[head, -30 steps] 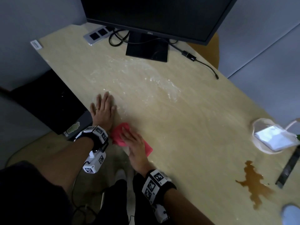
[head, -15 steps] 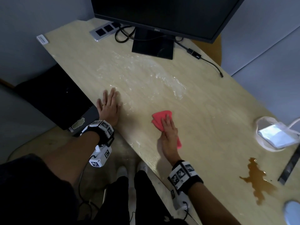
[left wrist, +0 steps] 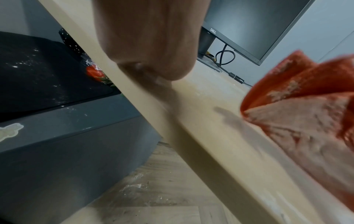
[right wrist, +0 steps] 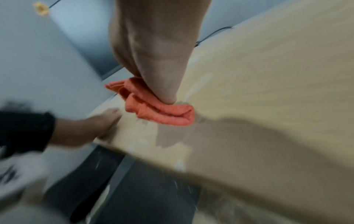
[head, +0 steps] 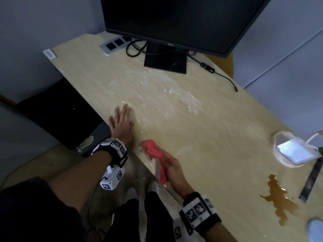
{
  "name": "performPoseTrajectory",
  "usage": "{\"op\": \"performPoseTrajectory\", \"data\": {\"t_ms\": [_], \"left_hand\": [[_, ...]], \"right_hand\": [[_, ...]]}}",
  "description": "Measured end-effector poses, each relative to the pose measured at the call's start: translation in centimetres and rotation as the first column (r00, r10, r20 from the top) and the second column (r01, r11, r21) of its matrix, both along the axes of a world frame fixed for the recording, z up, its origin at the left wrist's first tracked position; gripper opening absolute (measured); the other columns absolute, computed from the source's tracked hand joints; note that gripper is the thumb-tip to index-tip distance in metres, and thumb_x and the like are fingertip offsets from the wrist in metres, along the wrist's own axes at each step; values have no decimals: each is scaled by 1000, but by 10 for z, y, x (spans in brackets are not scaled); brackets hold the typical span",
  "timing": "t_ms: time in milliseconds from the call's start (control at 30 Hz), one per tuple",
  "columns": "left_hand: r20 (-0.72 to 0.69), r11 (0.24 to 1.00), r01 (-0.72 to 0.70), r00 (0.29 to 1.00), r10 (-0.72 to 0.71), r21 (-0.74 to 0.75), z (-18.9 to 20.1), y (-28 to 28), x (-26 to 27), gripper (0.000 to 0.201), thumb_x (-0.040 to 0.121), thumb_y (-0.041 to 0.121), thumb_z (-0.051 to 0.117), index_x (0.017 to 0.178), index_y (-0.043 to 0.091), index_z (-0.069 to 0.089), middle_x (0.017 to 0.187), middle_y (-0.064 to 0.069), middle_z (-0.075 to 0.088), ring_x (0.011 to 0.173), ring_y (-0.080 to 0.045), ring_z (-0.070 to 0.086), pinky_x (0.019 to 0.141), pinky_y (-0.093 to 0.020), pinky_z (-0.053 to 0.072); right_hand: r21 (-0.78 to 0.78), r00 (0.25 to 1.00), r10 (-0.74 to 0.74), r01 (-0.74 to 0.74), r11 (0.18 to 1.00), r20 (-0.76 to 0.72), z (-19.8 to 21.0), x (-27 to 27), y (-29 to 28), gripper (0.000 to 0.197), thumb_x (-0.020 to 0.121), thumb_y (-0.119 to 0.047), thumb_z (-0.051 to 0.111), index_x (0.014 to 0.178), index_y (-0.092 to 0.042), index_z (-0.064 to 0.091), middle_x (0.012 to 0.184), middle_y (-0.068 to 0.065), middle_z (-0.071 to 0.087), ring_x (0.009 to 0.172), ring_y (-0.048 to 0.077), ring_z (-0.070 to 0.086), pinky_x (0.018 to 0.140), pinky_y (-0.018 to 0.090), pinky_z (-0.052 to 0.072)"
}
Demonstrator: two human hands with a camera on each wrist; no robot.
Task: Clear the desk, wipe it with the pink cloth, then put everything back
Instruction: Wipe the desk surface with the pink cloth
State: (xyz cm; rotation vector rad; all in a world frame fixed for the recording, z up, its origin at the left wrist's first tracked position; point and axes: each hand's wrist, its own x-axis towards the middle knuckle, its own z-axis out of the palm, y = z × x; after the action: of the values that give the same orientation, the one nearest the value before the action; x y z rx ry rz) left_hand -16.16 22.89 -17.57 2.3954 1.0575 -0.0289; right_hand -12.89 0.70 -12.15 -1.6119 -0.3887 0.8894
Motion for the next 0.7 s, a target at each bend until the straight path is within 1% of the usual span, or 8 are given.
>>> {"op": "performPoseTrajectory", "data": {"t_ms": [133, 200, 300, 333, 400, 433, 500, 700], "left_hand": [[-17, 996, -58, 998, 59, 72, 6, 15, 3, 53, 101, 31, 25, 151, 20, 11, 160, 6, -1, 148, -20, -5, 117, -52, 0], [-32, 991, -81, 996, 84, 104, 7, 30, 3, 53, 101, 31, 26, 151, 18, 12, 160, 6, -2, 148, -21, -5, 117, -54, 1], [-38, 983, -121, 991, 127, 139, 6, 58, 4, 55, 100, 30, 30, 150, 16, 14, 161, 3, 0, 148, -21, -4, 116, -55, 2], [-42, 980, -136, 989, 144, 145, 5, 66, 4, 55, 100, 29, 31, 150, 15, 14, 161, 2, 0, 148, -22, -4, 116, -55, 2], [-41, 977, -172, 983, 179, 129, 2, 80, 5, 56, 99, 30, 31, 150, 14, 14, 161, 1, 2, 148, -22, -3, 116, -54, 2], [-29, 976, -185, 981, 190, 118, 0, 84, 6, 57, 99, 32, 30, 151, 14, 13, 160, 1, 3, 148, -22, -3, 116, -54, 3], [-8, 975, -194, 981, 196, 104, -2, 88, 9, 56, 100, 35, 27, 151, 17, 12, 160, 3, 5, 148, -20, -2, 116, -54, 2], [41, 960, -228, 974, 224, 161, -12, 86, 11, 60, 94, 45, 15, 149, 21, 18, 160, 7, 10, 148, -15, 4, 114, -55, 3]], "right_hand": [[27, 938, -340, 339, 940, 64, 7, 69, -10, 45, 93, 10, 35, 130, -9, 52, 114, -10, 68, 92, 0, 64, 74, 10, 48], [51, 868, -445, 445, 894, 220, 3, 111, -11, 51, 92, 17, 27, 135, -4, 44, 124, -7, 61, 103, -4, 61, 73, 5, 48], [-68, 664, -458, 607, 792, 590, -36, 176, -20, 48, 97, 3, 25, 141, -11, 37, 135, 0, 51, 113, 7, 57, 76, 19, 56], [-112, 667, -444, 618, 778, 599, -47, 187, -20, 48, 97, -10, 27, 143, -20, 34, 140, 6, 47, 111, 9, 56, 70, 25, 54], [-262, 713, -431, 640, 722, 553, -54, 198, -3, 56, 92, -11, 33, 147, -18, 27, 152, 16, 28, 128, 27, 44, 96, 46, 43], [-349, 707, -370, 651, 674, 603, -55, 203, 7, 58, 91, -2, 36, 147, -9, 24, 155, 16, 19, 139, 32, 29, 111, 48, 27], [-405, 699, -311, 656, 637, 643, -52, 212, 28, 60, 90, 6, 38, 147, -2, 20, 157, 14, 11, 145, 29, 12, 116, 44, 8], [-515, 756, -204, 590, 621, 621, -54, 237, 89, 63, 91, -3, 44, 148, -4, 16, 159, 10, 4, 146, 28, 6, 116, 46, 5]]}}
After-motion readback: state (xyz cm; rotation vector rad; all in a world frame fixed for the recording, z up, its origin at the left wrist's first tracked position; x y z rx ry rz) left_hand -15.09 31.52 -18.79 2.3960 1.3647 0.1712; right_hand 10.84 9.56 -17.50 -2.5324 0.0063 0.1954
